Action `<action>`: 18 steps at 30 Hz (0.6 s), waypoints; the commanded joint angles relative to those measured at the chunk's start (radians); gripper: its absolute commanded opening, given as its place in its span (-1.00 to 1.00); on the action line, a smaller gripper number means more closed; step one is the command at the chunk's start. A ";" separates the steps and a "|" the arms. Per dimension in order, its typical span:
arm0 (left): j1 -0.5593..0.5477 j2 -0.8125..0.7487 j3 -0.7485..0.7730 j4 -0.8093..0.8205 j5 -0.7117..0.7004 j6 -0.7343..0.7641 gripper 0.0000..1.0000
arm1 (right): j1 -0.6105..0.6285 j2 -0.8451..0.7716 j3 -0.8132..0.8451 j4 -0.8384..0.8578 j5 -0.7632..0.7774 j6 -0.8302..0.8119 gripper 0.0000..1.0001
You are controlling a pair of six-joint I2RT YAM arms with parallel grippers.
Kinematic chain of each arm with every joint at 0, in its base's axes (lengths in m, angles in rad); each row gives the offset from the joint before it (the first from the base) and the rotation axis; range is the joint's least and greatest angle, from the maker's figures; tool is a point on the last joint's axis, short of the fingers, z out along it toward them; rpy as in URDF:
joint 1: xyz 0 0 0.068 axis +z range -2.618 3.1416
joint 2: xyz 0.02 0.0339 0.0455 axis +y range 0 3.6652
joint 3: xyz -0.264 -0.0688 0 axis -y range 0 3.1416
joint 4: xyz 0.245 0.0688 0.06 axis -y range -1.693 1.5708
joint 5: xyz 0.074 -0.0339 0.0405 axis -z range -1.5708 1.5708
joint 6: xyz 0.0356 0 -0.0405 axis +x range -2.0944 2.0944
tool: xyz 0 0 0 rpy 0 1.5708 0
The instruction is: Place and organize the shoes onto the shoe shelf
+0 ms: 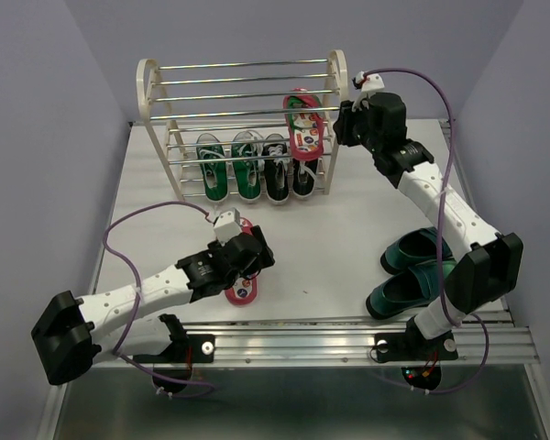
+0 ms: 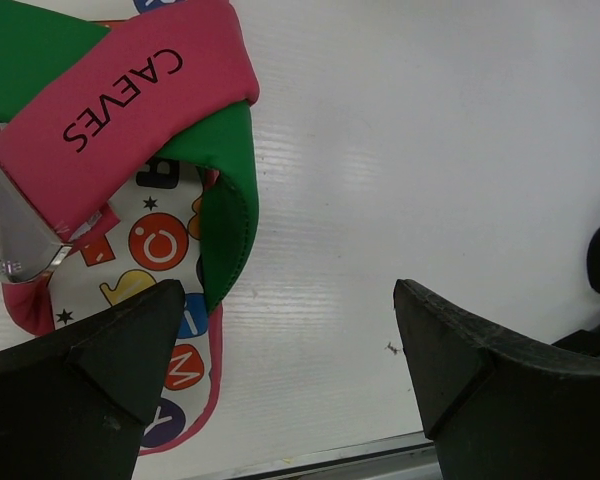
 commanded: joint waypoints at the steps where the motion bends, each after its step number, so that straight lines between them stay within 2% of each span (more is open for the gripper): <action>1: -0.006 0.034 0.024 -0.021 -0.042 -0.027 0.96 | 0.004 -0.085 -0.002 0.062 -0.037 0.070 -0.11; 3: -0.006 0.059 0.039 -0.027 -0.048 -0.028 0.94 | 0.004 -0.105 -0.013 0.058 -0.046 0.075 0.17; 6: -0.006 0.108 0.054 -0.012 -0.059 -0.031 0.79 | 0.004 -0.135 -0.052 0.060 -0.063 0.076 0.51; 7: -0.006 0.134 0.059 -0.007 -0.067 -0.028 0.74 | 0.004 -0.158 -0.077 0.060 -0.060 0.078 0.57; 9: -0.008 0.160 0.074 -0.006 -0.083 -0.027 0.48 | 0.004 -0.183 -0.094 0.060 -0.042 0.101 0.59; 10: -0.006 0.183 0.081 -0.009 -0.103 -0.034 0.27 | 0.004 -0.214 -0.109 0.060 -0.039 0.113 0.59; 11: -0.008 0.194 0.103 -0.030 -0.114 -0.048 -0.23 | 0.004 -0.229 -0.138 0.061 -0.037 0.141 0.59; 14: -0.008 0.212 0.133 -0.055 -0.139 -0.062 -0.99 | 0.004 -0.293 -0.203 0.061 -0.049 0.184 0.59; 18: -0.008 0.200 0.133 -0.093 -0.162 -0.051 -1.00 | 0.004 -0.388 -0.299 0.058 -0.072 0.210 0.58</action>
